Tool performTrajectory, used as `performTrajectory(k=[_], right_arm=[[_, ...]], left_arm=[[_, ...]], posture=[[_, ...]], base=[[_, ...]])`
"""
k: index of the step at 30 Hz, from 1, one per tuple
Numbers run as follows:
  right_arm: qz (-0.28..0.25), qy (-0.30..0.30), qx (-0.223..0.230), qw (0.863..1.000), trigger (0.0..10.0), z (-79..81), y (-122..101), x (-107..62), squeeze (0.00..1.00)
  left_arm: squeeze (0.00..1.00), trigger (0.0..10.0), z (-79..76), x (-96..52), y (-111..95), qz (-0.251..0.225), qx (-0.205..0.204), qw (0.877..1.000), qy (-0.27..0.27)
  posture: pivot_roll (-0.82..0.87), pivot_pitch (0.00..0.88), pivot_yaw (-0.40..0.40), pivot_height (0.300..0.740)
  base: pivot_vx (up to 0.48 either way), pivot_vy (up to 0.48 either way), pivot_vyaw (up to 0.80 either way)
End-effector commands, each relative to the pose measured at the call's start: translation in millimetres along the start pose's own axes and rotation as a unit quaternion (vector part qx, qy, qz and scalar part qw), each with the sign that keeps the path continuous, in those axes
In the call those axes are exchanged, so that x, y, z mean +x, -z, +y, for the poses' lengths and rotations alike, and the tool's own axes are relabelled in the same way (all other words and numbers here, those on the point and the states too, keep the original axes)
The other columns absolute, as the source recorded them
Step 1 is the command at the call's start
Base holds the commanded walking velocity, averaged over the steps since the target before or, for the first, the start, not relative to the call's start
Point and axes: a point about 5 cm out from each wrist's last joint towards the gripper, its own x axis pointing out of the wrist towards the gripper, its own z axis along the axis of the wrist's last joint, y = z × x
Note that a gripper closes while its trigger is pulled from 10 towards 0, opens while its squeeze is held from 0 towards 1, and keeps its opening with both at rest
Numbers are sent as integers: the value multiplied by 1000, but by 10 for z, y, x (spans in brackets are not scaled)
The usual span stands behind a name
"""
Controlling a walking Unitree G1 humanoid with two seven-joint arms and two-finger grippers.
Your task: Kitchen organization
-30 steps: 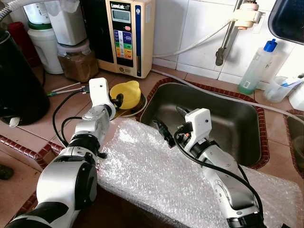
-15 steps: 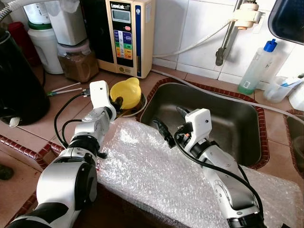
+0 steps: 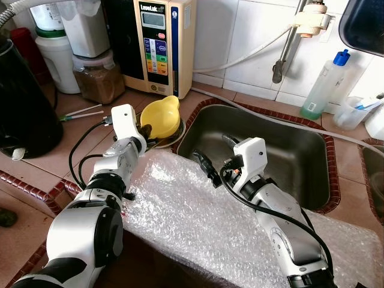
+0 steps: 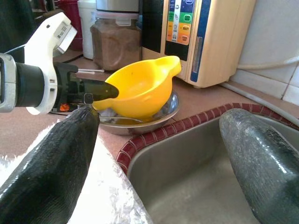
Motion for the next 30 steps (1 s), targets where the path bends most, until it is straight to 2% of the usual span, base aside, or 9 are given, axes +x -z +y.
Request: performTrajectory(k=[1, 9, 14, 19, 25, 28, 30], right_arm=[[-1, 7, 0, 1000, 10000, -31, -2, -14, 0], [1, 5, -1, 1000, 10000, -30, 1, -22, 0], [2, 5, 0, 1000, 10000, -29, 8, -21, 0], [3, 1, 2, 1000, 10000, -2, 21, -10, 0], [2, 1, 3, 1000, 10000, -11, 19, 6, 0], [-1, 4, 3, 1000, 10000, -18, 14, 8, 0], [-22, 29, 4, 999, 10000, -74, -50, 32, 0]], left_arm=[[0, 0, 0, -8, 57, 2, 4, 1000, 4], [0, 0, 34, -14, 26, -15, 8, 1000, -4], [0, 0, 32, -19, -94, -42, 20, 999, -3], [0, 0, 45, -24, -127, -52, 19, 998, -5], [0, 0, 37, -57, -250, -109, 10, 994, -3], [0, 0, 17, -71, -298, -132, 29, 991, -5], [0, 0, -100, -88, -320, -156, 41, 987, 17]], posture=[[-32, 0, 7, 740], [-33, 0, 5, 740], [-23, 0, 0, 740], [-17, 0, -5, 740], [-11, 0, -7, 740], [-10, 0, -9, 740], [-7, 0, -13, 740]], base=[[0, 0, 0], [0, 0, 0], [0, 0, 0], [0, 0, 0], [0, 0, 0], [0, 0, 0], [0, 0, 0]])
